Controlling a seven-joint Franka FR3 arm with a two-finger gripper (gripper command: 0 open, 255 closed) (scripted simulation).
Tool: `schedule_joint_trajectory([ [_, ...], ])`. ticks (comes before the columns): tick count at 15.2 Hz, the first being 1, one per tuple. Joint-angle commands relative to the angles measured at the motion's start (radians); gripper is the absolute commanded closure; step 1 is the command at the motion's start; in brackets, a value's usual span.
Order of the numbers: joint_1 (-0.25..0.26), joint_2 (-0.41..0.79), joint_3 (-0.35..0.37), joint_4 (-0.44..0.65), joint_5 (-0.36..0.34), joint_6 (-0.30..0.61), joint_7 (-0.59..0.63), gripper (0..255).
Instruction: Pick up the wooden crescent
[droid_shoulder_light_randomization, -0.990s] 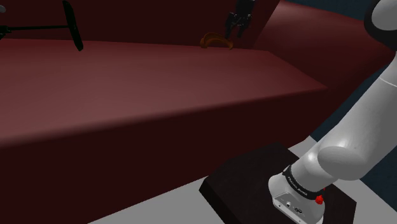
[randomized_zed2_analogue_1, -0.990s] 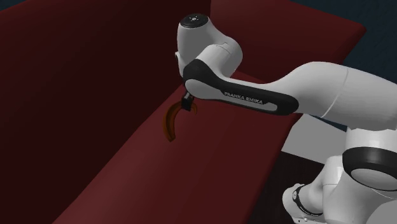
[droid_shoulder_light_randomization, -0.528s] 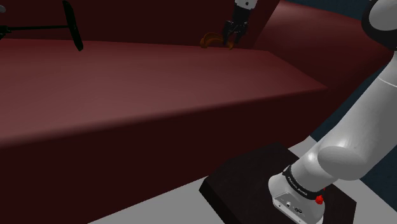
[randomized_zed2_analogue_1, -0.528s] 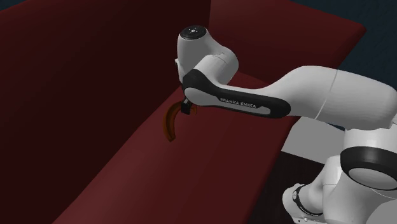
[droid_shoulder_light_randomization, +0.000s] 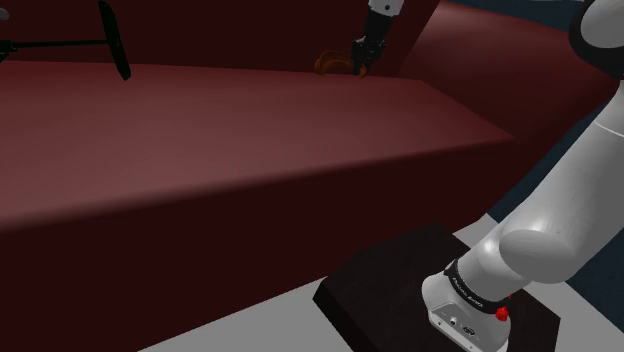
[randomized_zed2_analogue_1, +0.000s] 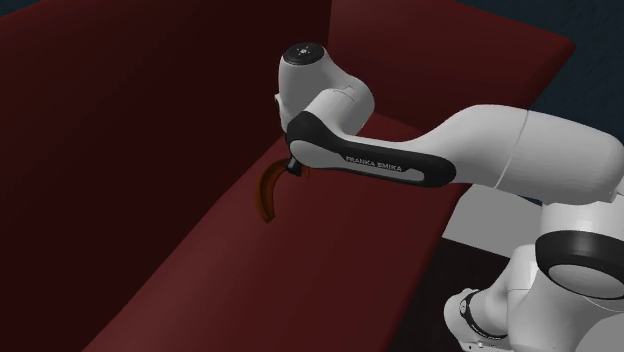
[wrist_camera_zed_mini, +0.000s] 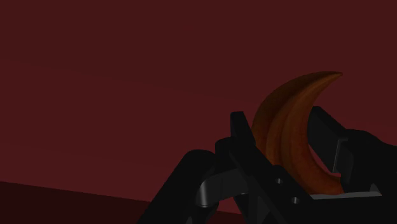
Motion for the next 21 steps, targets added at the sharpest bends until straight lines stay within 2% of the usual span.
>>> schedule_joint_trajectory([
  [1,0.000,0.002,0.000,-0.002,0.000,-0.001,0.001,255],
  [4,-0.001,0.004,-0.001,-0.001,0.000,-0.001,-0.002,255],
  [19,-0.006,0.031,-0.003,0.238,0.005,-0.212,-0.004,255],
  [21,-0.006,0.032,-0.003,0.240,0.005,-0.215,-0.004,255],
])
